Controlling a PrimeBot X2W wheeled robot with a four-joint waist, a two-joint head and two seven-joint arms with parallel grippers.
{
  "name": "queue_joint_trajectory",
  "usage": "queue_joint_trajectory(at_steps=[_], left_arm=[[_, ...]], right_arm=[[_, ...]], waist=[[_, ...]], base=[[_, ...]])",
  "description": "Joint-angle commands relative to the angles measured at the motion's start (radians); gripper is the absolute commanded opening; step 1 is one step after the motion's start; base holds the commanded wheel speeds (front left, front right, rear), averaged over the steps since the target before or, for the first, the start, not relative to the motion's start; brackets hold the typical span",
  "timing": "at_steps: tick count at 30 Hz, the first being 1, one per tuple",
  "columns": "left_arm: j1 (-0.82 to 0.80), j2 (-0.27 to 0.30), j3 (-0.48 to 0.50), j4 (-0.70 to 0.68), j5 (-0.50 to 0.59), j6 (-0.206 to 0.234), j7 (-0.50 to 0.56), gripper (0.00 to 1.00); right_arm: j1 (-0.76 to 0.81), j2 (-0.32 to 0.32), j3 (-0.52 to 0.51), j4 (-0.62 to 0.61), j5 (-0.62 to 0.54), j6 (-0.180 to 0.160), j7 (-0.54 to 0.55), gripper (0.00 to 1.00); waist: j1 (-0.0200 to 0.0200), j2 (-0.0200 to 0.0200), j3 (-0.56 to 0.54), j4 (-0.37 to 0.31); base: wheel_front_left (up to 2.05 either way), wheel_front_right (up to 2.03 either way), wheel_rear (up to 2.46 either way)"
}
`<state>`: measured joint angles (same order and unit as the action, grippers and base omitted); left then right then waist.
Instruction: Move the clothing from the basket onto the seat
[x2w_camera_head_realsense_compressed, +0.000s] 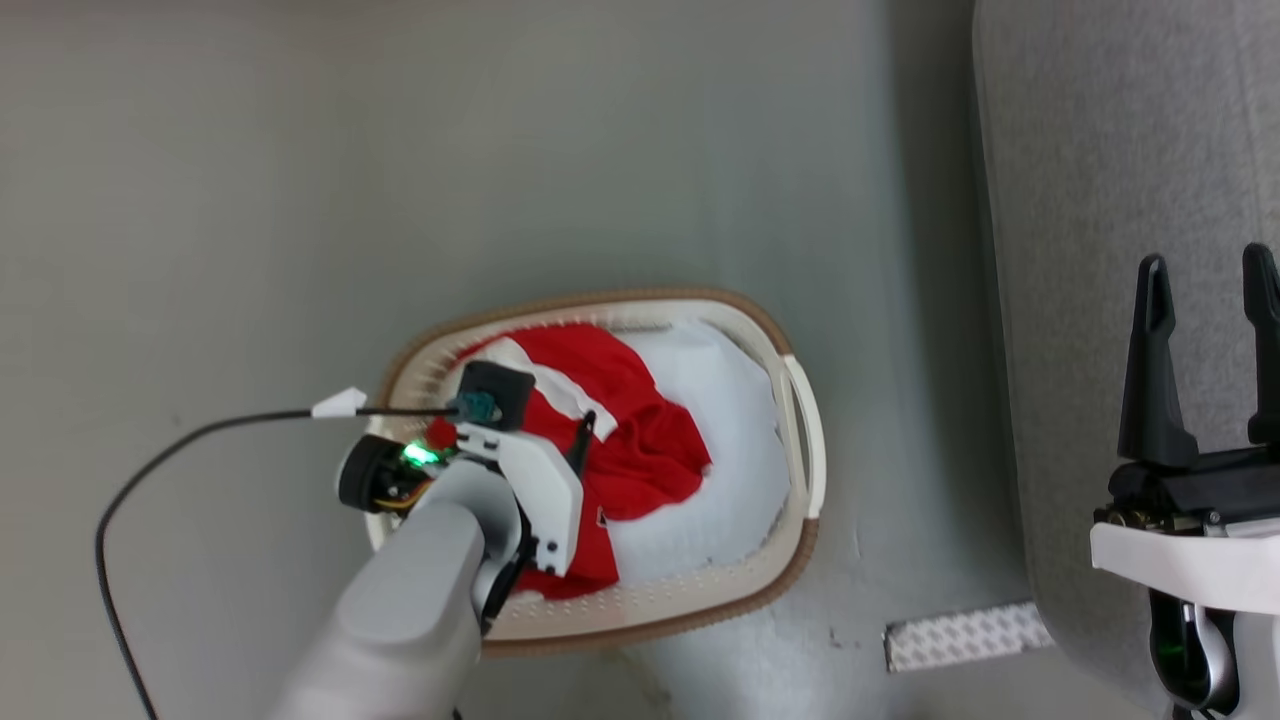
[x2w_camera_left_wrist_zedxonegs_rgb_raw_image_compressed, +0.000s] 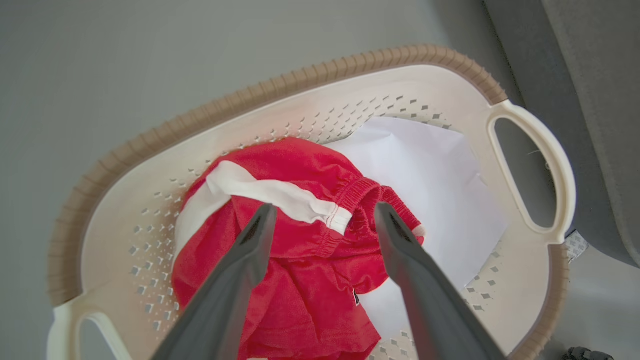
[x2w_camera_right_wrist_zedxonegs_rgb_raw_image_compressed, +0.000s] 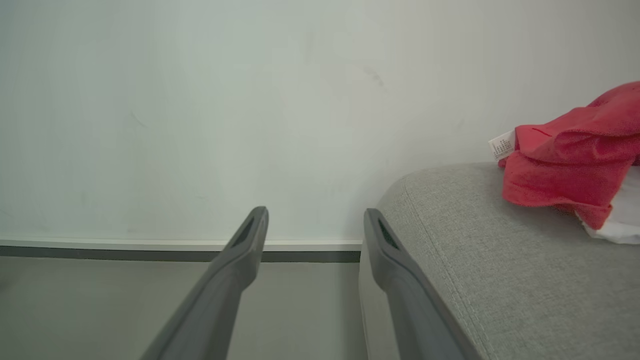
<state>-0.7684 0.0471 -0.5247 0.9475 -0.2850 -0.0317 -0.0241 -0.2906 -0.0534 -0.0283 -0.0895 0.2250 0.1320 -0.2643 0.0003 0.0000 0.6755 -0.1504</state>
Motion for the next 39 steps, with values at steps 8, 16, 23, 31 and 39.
queue_joint_trajectory(at_steps=[8,16,23,31,39], left_arm=[[-0.104,0.007,-0.004,0.107,-0.084,0.136,0.004,1.00],[-0.178,0.027,0.022,0.230,-0.108,0.192,-0.005,1.00],[-0.236,0.043,0.020,0.276,-0.111,0.192,-0.012,1.00],[-0.269,0.038,0.004,0.301,-0.110,0.173,-0.029,0.00],[-0.240,0.012,0.000,0.295,-0.148,0.127,-0.103,0.00]], right_arm=[[-0.049,0.004,0.012,-0.017,0.099,-0.003,0.000,1.00],[-0.061,0.003,0.044,-0.029,0.153,-0.003,0.000,1.00],[-0.061,0.003,0.057,-0.041,0.174,-0.003,0.000,1.00],[-0.053,0.003,0.068,-0.049,0.159,-0.003,0.000,1.00],[-0.044,0.003,0.054,-0.021,0.143,-0.003,0.000,1.00]], waist=[[-0.0003,0.0000,0.145,-0.069],[-0.0003,0.0000,0.199,-0.111],[-0.0003,0.0000,0.255,-0.136],[-0.0003,0.0000,0.295,-0.143],[-0.0003,0.0000,0.238,-0.107]], base=[[0.00,0.00,0.00],[0.00,0.00,0.00],[0.00,0.00,0.00],[0.00,0.00,0.00],[0.00,0.00,0.00]])
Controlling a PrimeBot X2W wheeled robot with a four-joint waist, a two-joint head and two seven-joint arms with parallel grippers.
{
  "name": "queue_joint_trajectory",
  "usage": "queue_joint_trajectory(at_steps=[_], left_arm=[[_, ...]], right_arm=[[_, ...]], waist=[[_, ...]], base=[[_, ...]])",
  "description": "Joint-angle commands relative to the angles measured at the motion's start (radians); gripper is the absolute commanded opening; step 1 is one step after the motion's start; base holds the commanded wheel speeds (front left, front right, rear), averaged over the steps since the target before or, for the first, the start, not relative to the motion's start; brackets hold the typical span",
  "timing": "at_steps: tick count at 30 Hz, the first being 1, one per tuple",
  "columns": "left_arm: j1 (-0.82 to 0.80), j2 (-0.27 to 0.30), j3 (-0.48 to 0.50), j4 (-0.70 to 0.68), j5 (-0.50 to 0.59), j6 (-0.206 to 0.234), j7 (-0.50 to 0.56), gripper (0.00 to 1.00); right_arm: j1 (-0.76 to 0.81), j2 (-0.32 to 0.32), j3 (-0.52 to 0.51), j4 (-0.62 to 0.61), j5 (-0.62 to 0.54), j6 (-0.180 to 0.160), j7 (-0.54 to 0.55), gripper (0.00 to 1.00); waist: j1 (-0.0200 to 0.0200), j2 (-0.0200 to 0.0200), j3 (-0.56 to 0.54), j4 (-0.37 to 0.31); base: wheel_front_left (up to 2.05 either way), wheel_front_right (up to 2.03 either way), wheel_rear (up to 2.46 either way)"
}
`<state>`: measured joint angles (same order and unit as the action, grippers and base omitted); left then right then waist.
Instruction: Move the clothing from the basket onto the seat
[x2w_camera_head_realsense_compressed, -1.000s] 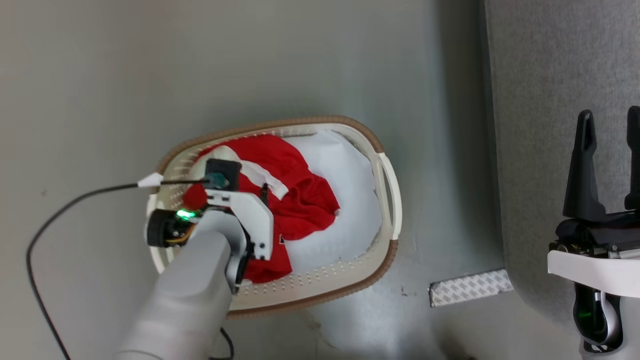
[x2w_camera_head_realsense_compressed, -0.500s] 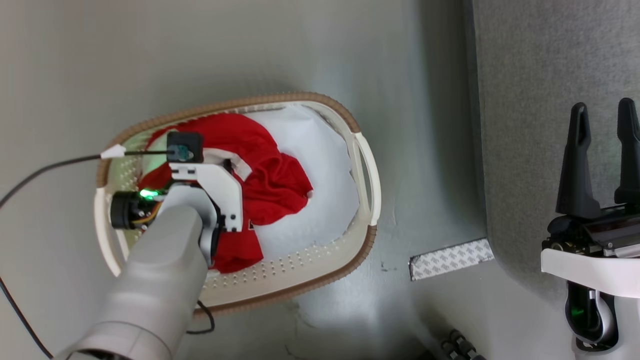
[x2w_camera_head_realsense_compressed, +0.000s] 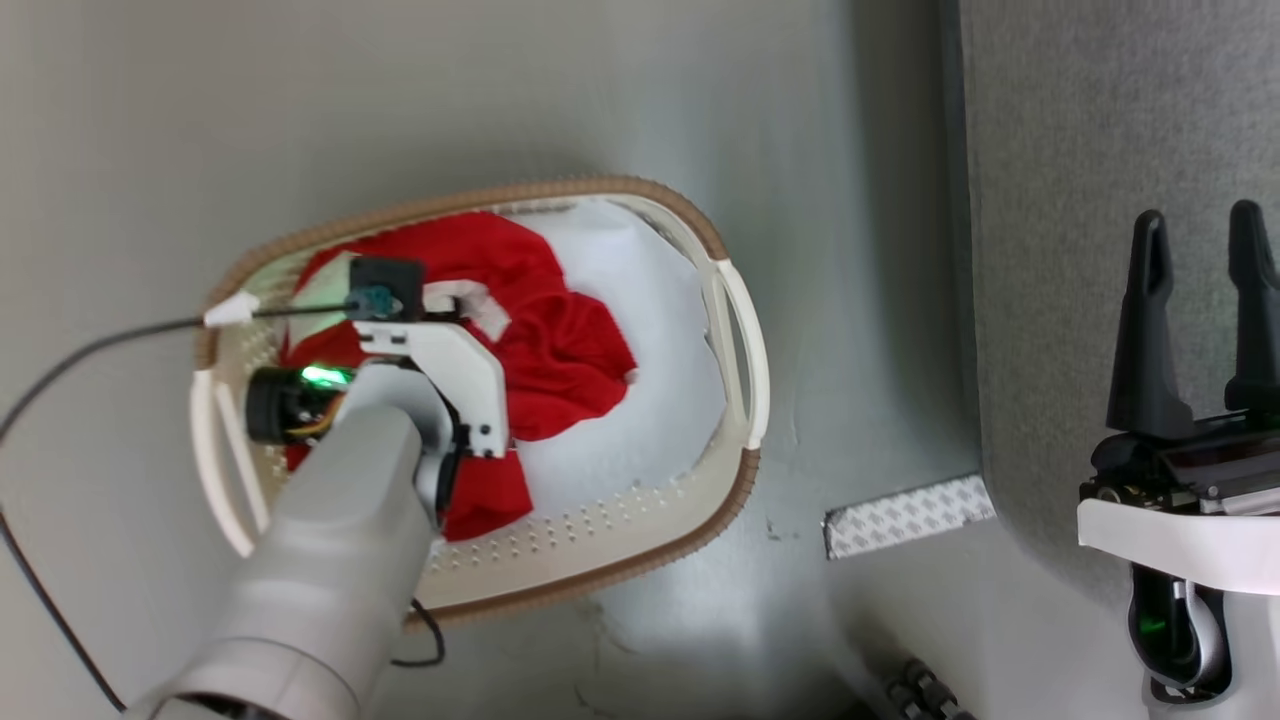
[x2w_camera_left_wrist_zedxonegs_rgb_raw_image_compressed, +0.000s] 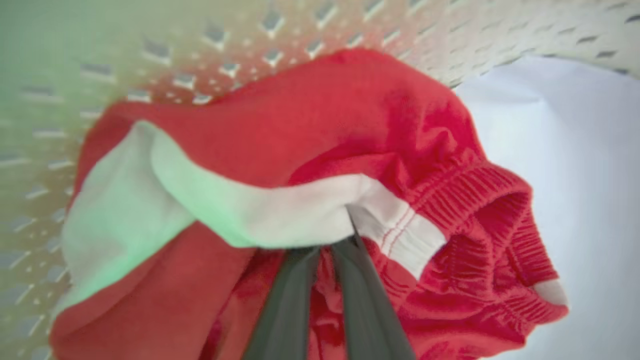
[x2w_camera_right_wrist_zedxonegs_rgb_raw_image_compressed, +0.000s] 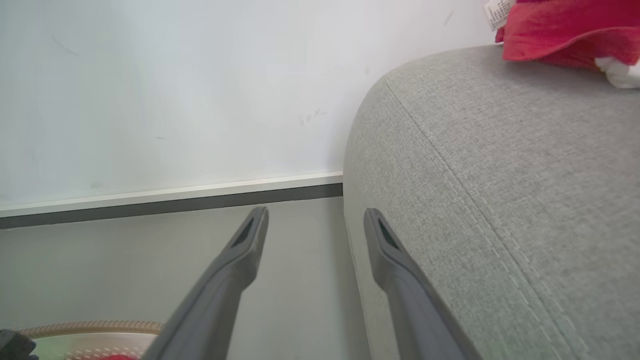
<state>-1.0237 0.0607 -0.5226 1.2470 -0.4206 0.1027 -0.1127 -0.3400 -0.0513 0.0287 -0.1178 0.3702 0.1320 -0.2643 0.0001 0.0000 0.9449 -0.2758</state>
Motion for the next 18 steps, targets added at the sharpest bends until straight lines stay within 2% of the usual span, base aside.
queue_joint_trajectory(at_steps=[1,4,9,12,13,18], left_arm=[[0.031,-0.003,-0.005,-0.008,-0.017,-0.018,-0.027,0.00],[0.077,-0.007,-0.020,-0.028,-0.038,-0.053,-0.072,0.00],[0.206,-0.009,-0.084,-0.136,-0.107,-0.116,-0.110,0.00],[0.283,-0.009,-0.128,-0.205,-0.150,-0.130,-0.126,0.00],[0.283,-0.009,-0.128,-0.205,-0.150,-0.130,-0.126,0.00],[0.401,-0.009,-0.182,-0.309,-0.214,-0.131,-0.136,0.00]], right_arm=[[0.010,0.001,-0.004,0.014,-0.009,-0.003,0.000,1.00],[0.032,0.001,-0.013,0.034,-0.025,-0.003,0.000,1.00],[0.079,0.000,-0.025,0.072,-0.065,-0.003,0.000,1.00],[0.113,0.000,-0.033,0.093,-0.098,-0.003,0.000,1.00],[0.113,0.000,-0.033,0.093,-0.098,-0.003,0.000,1.00],[0.196,-0.012,-0.043,0.119,-0.136,-0.003,0.000,1.00]], waist=[[-0.0001,0.0000,-0.052,0.028],[-0.0001,0.0000,-0.128,0.062],[-0.0001,0.0000,-0.292,0.112],[-0.0001,0.0000,-0.402,0.142],[-0.0001,0.0000,-0.402,0.142],[-0.0001,0.0000,-0.574,0.194]], base=[[0.00,0.00,0.00],[0.00,0.00,0.00],[0.00,0.00,0.00],[0.00,0.00,0.00],[0.00,0.00,0.00],[0.00,0.00,0.00]])
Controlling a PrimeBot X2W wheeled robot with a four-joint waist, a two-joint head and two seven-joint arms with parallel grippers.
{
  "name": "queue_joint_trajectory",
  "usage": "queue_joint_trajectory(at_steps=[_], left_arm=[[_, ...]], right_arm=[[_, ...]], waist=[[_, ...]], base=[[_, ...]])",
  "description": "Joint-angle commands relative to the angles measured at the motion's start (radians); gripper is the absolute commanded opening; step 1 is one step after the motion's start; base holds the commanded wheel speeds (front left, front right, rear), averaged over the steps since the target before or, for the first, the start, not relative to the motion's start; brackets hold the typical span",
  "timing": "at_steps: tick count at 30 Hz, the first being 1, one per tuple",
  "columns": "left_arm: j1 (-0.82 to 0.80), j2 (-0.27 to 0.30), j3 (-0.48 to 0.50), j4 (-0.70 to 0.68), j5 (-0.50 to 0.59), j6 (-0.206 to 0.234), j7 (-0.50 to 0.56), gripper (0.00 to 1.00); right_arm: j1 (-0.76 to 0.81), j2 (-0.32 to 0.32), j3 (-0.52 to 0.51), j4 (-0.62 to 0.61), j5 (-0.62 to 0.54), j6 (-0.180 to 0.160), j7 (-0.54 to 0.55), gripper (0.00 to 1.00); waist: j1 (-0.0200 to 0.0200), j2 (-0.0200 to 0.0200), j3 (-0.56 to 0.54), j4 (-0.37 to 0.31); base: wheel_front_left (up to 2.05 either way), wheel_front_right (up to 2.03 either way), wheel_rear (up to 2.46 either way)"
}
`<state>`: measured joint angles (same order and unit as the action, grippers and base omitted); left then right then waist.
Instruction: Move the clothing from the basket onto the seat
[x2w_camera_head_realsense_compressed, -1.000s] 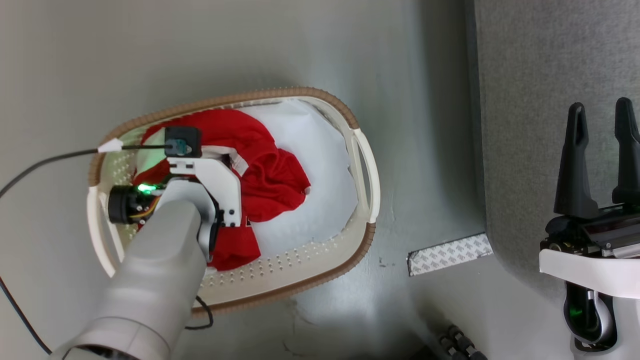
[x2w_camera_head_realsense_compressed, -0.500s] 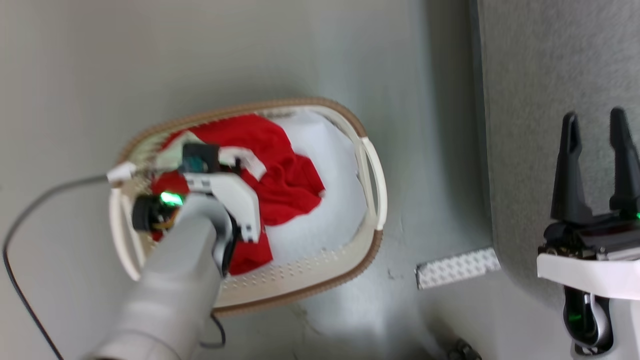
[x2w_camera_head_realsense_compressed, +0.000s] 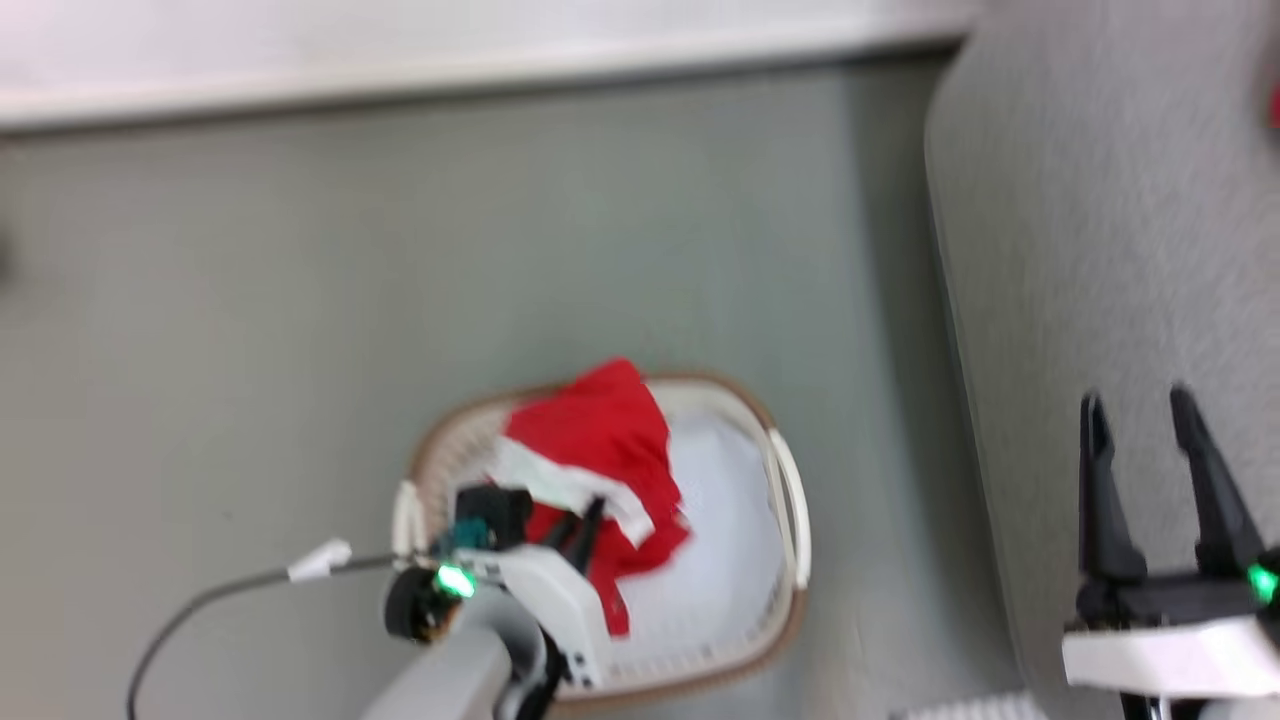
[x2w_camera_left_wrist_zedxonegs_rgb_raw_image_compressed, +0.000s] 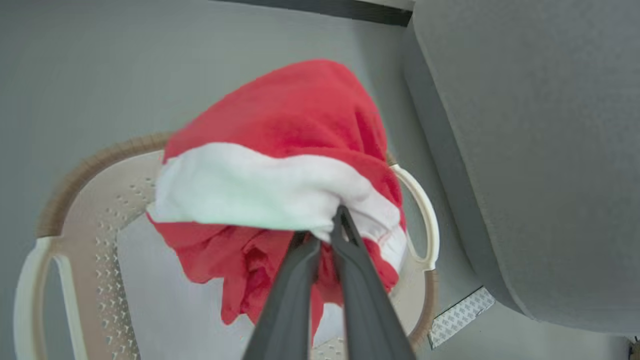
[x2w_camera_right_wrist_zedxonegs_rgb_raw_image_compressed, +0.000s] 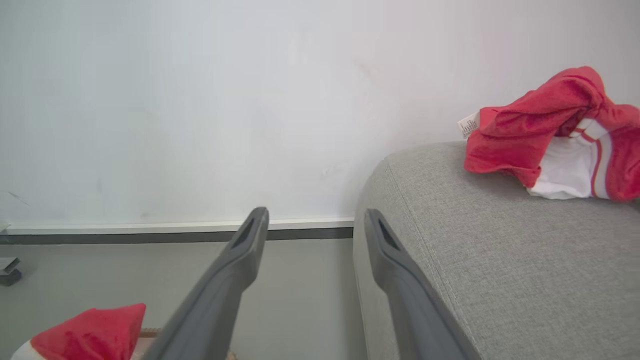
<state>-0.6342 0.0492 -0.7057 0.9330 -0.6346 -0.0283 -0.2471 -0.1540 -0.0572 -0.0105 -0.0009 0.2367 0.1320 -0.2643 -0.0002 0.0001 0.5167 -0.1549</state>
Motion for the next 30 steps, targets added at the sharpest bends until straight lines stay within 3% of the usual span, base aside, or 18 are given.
queue_joint_trajectory(at_steps=[1,5,14,23,30], left_arm=[[0.032,0.002,-0.007,-0.017,-0.008,0.004,-0.004,0.00],[0.109,0.003,-0.034,-0.127,-0.012,0.030,-0.009,0.00],[0.194,0.070,-0.054,-0.391,0.019,0.102,0.025,0.00],[0.270,0.195,-0.064,-0.739,0.053,0.207,0.139,0.00],[0.297,0.255,-0.083,-0.900,0.079,0.237,0.194,0.00]], right_arm=[[0.029,-0.011,-0.005,0.007,-0.005,-0.003,0.000,1.00],[0.107,-0.044,0.004,0.021,-0.016,-0.003,0.000,1.00],[0.161,-0.094,0.087,0.065,0.003,-0.003,0.000,1.00],[0.137,-0.141,0.232,0.075,0.094,-0.003,0.000,1.00],[0.107,-0.179,0.361,0.075,0.245,-0.003,0.001,1.00]], waist=[[0.0002,-0.0001,-0.180,0.083],[0.0002,-0.0001,-0.317,0.133],[0.0002,-0.0001,-0.476,0.164],[0.0002,-0.0001,-0.551,0.166],[0.0002,-0.0001,-0.588,0.169]], base=[[0.00,0.00,0.00],[0.00,0.00,0.00],[0.00,0.00,0.00],[0.00,0.00,0.00],[0.00,0.00,0.00]])
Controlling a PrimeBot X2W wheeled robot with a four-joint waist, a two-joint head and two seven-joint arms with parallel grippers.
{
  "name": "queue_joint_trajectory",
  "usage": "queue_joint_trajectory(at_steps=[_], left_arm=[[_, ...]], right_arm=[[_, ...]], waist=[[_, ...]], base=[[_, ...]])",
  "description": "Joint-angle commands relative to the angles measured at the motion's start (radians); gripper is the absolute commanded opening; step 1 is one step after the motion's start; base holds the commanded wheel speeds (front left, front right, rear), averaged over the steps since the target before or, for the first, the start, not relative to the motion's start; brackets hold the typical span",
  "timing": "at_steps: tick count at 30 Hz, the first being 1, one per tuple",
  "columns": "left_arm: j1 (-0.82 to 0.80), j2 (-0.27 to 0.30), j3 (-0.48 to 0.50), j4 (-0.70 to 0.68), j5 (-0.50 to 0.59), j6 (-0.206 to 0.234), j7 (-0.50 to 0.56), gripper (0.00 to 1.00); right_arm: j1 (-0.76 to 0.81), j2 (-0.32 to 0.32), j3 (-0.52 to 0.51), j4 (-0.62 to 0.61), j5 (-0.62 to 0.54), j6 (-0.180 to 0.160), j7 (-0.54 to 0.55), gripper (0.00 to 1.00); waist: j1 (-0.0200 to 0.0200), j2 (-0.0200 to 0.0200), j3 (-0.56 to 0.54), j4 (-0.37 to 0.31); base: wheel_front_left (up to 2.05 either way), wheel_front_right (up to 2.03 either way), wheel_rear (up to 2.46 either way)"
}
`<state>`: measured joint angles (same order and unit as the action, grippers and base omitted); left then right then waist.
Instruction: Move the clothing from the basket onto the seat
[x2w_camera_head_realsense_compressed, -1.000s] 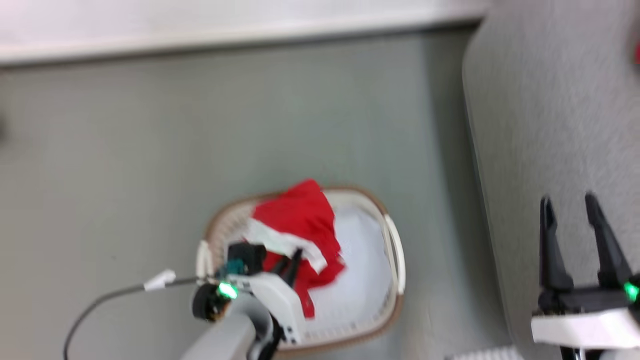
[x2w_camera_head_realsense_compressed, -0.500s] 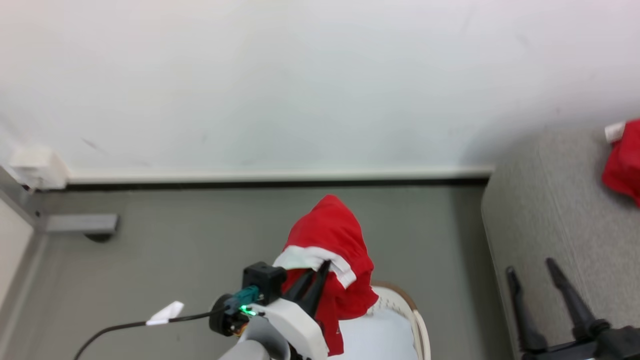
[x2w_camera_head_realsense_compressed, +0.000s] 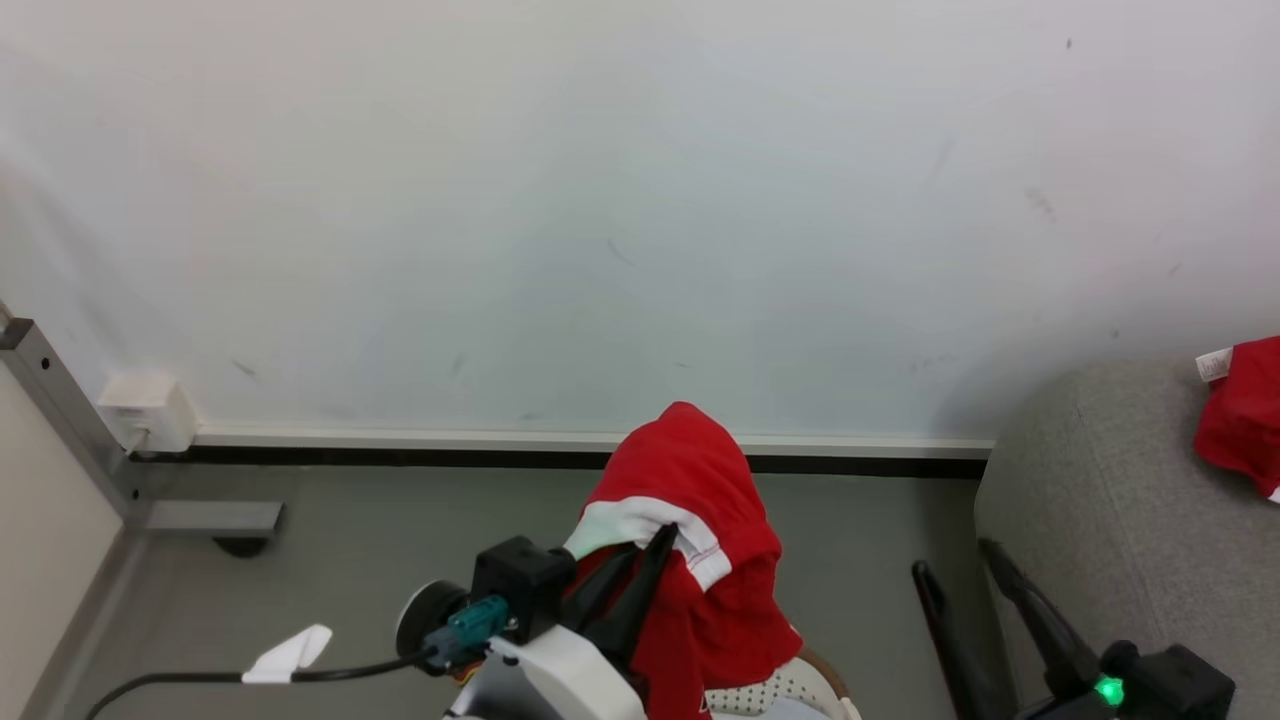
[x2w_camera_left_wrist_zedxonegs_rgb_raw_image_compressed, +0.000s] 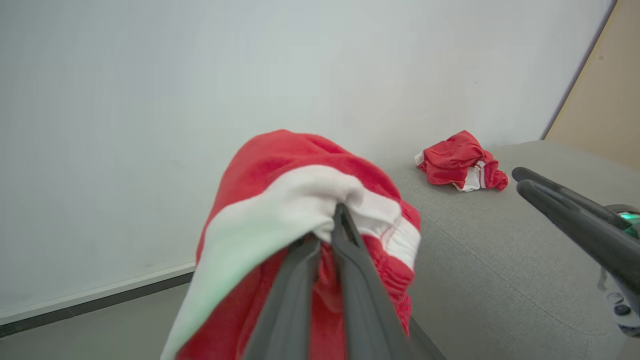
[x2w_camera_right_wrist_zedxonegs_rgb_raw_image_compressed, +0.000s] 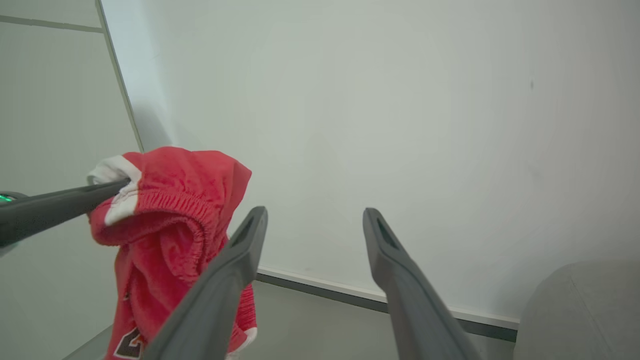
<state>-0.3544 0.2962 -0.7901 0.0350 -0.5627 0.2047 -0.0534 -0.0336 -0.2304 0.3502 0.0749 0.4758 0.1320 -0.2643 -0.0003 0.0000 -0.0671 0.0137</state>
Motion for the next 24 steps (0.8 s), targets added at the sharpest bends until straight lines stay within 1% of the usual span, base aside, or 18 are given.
queue_joint_trajectory(at_steps=[1,3,6,11,17,21,24], left_arm=[[0.018,0.014,-0.002,-0.013,0.012,0.006,0.004,0.00],[0.020,0.021,-0.009,-0.033,0.021,0.004,0.003,0.00],[0.018,0.026,-0.028,-0.046,0.038,-0.015,-0.017,0.00],[0.024,0.012,-0.062,-0.034,0.049,-0.037,-0.043,0.00],[0.017,-0.017,-0.094,-0.007,0.055,-0.056,-0.061,0.00],[0.002,-0.038,-0.111,0.016,0.056,-0.071,-0.069,0.00],[-0.007,-0.053,-0.120,0.026,0.050,-0.082,-0.073,0.00]], right_arm=[[-0.021,-0.018,0.021,-0.002,0.031,-0.003,0.008,1.00],[-0.033,-0.030,0.062,-0.005,0.109,-0.003,0.042,1.00],[-0.062,-0.047,0.104,-0.018,0.236,-0.003,0.123,1.00],[-0.108,-0.087,0.181,-0.060,0.382,-0.003,0.227,1.00],[-0.152,-0.129,0.269,-0.081,0.472,-0.003,0.297,1.00],[-0.173,-0.137,0.329,-0.070,0.527,-0.003,0.327,1.00],[-0.184,-0.127,0.370,-0.051,0.572,-0.003,0.339,1.00]], waist=[[0.0003,0.0000,-0.008,0.000],[0.0003,0.0000,-0.014,0.001],[0.0003,0.0000,-0.020,0.002],[0.0003,0.0000,-0.020,0.006],[0.0003,0.0000,-0.014,0.013],[0.0003,0.0000,-0.008,0.017],[0.0003,0.0000,-0.004,0.020]], base=[[0.00,0.00,0.00],[0.00,0.00,0.00],[0.00,0.00,0.00],[0.00,0.00,0.00],[0.00,0.00,0.00],[0.00,0.00,0.00],[0.00,0.00,0.00]])
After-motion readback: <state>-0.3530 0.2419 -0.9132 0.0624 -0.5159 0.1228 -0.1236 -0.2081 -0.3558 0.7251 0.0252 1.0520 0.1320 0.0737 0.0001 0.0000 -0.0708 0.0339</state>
